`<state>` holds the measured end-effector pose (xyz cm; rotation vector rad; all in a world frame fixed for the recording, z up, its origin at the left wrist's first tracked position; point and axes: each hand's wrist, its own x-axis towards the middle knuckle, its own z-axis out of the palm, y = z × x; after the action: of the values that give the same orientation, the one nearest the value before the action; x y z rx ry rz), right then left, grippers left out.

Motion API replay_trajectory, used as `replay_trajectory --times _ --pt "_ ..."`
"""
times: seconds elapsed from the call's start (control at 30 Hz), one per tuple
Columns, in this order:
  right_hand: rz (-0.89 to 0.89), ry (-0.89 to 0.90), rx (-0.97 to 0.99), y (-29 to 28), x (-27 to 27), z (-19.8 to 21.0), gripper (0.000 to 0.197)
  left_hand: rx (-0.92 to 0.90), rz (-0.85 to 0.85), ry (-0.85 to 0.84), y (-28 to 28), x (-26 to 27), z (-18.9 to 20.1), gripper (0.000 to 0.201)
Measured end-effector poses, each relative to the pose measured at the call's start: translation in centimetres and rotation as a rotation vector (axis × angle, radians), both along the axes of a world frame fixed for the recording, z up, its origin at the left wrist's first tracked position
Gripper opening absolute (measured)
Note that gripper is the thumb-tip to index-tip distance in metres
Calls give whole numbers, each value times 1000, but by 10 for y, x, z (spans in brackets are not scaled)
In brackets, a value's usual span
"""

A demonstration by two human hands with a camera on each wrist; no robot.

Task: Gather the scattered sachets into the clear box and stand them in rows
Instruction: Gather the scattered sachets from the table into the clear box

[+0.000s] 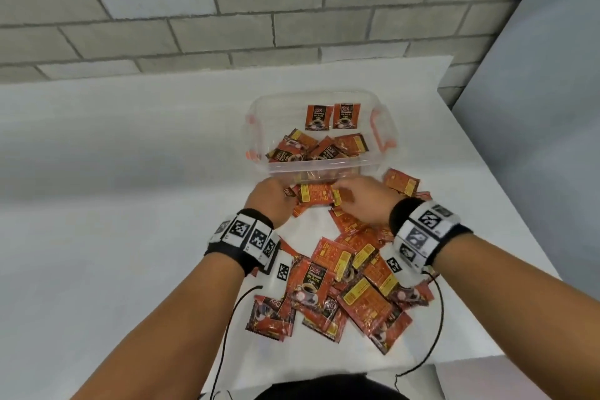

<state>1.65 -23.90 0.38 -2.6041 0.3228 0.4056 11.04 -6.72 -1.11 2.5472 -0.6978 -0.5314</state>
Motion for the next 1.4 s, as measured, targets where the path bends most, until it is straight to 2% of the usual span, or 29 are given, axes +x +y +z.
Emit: replay_trajectory --times 0.07,0.23,0.37,0.43,0.57,0.7,0.77,0.87,0.97,1.03,1.13,1.2,1.3,1.4 --pt "85 48 -100 8 8 -16 47 58 3 3 -2 -2 -10 31" --pt "142 80 -269 21 16 -37 50 174 77 -15 0 2 -38 31" --pt "82 11 -291 29 16 -39 46 243 112 -42 2 7 -46 46" --pt "83 -35 -319 31 15 -40 45 263 99 -73 3 7 -49 45" --pt "99 -53 -335 37 12 -37 47 254 116 -26 2 6 -46 45" --pt "97 -7 -302 39 10 -32 57 231 153 34 2 5 -37 66" --pt "70 1 -200 38 7 -27 46 161 168 70 5 7 -31 60" --pt "-76 -6 15 25 -2 -15 34 24 165 182 11 12 -22 46" --pt "-211 -54 83 4 -8 -8 47 -86 128 250 8 12 -17 57" --pt "-243 -21 24 -3 -10 -10 56 -86 113 259 -1 8 -17 64" --pt "-255 41 -130 -6 -8 -22 67 1 121 199 -19 -1 -19 56" --pt "-267 80 -227 -7 -6 -27 66 68 128 162 -30 -5 -24 53" --pt "-237 120 -339 -7 -6 -32 64 133 151 146 -39 -3 -31 66" --pt "-230 82 -340 -9 -8 -32 62 234 127 123 -42 -1 -32 91"
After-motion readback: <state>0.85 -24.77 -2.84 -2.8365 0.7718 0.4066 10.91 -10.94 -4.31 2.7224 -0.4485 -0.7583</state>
